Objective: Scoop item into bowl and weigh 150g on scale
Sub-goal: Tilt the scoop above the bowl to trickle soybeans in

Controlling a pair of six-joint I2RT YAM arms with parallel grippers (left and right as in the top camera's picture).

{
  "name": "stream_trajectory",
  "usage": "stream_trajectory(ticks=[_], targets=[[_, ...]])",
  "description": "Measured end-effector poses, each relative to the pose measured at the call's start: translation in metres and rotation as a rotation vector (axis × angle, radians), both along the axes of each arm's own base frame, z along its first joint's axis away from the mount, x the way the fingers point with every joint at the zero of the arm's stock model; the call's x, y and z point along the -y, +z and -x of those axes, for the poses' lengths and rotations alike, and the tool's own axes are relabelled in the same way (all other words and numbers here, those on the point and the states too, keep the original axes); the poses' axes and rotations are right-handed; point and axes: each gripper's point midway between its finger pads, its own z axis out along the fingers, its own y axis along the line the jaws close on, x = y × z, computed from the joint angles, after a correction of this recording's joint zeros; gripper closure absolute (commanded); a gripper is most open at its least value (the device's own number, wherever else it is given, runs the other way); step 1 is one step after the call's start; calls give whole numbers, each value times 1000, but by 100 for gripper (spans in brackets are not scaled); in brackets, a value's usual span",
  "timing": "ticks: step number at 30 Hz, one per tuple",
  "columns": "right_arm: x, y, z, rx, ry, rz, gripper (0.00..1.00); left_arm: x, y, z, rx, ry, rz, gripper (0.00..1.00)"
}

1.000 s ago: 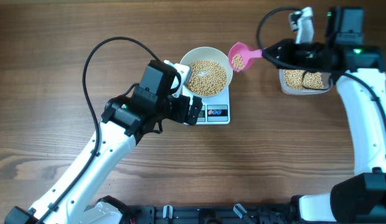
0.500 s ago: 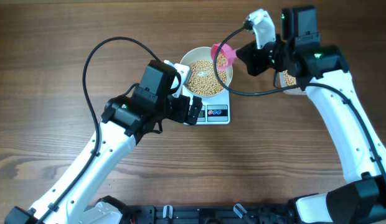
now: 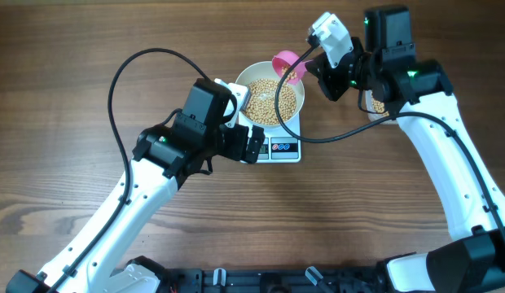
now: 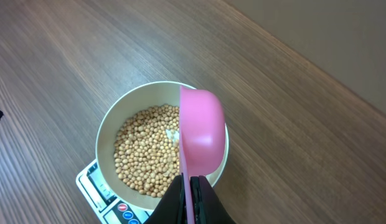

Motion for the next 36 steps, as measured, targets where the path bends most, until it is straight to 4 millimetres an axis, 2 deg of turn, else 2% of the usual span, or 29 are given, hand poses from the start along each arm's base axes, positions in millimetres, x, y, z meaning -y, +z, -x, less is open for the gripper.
stream_trajectory(ticks=[19,29,36], targets=[[-10,4,7,-174,-127,-187,96,0,0,0,0,0,0,0],[-11,5,7,-83,-20,-116,96,0,0,0,0,0,0,0],[-13,14,-2,16,30,-93,96,0,0,0,0,0,0,0]])
